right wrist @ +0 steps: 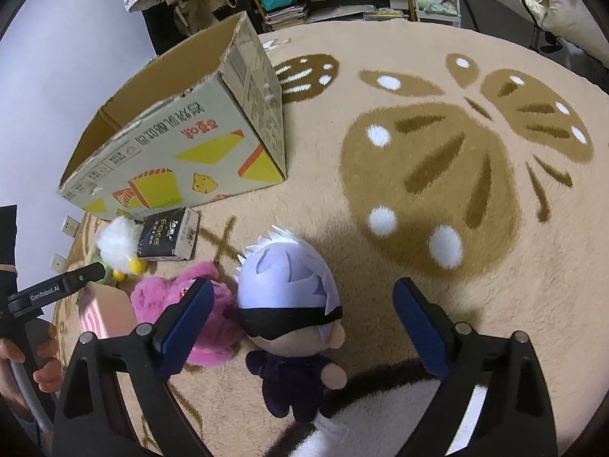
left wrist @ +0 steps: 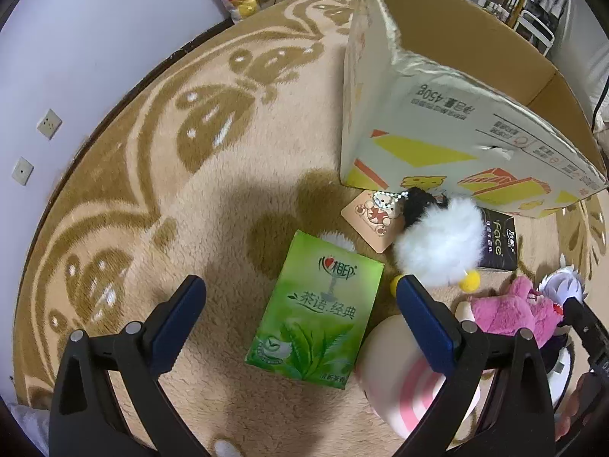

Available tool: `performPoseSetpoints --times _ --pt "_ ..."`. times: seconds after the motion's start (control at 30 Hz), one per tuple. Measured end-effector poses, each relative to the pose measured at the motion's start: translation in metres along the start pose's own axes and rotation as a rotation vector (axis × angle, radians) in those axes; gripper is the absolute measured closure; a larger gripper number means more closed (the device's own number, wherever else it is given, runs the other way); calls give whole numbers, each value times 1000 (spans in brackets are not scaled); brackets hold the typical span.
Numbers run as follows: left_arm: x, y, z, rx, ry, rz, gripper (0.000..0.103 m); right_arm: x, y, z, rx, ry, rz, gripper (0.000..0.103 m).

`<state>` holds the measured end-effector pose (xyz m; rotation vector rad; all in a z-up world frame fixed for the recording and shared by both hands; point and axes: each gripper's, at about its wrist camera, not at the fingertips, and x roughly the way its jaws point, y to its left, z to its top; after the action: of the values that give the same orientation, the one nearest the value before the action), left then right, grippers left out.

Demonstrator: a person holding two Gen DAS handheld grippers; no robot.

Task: Organize soft objects
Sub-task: 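Move the left tool to the green tissue pack while the right tool approaches the white-haired doll, then close the left tool on the green tissue pack while the right tool grasps the white-haired doll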

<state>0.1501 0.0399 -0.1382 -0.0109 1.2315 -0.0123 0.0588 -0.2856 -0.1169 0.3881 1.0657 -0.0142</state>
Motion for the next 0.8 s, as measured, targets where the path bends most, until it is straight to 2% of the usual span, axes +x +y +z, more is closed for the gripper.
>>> performPoseSetpoints --times 0.27,0.47,0.57,0.8 --pt "5 3 2 -15 12 0 4 10 -3 -2 18 42 -1 4" --pt "12 8 2 -54 42 -14 4 10 -4 -2 16 42 -4 5" --pt "16 12 4 -85 56 -22 4 10 -4 -3 14 42 -4 12" --pt "22 10 6 -73 47 6 4 12 1 -2 -12 48 -5 27"
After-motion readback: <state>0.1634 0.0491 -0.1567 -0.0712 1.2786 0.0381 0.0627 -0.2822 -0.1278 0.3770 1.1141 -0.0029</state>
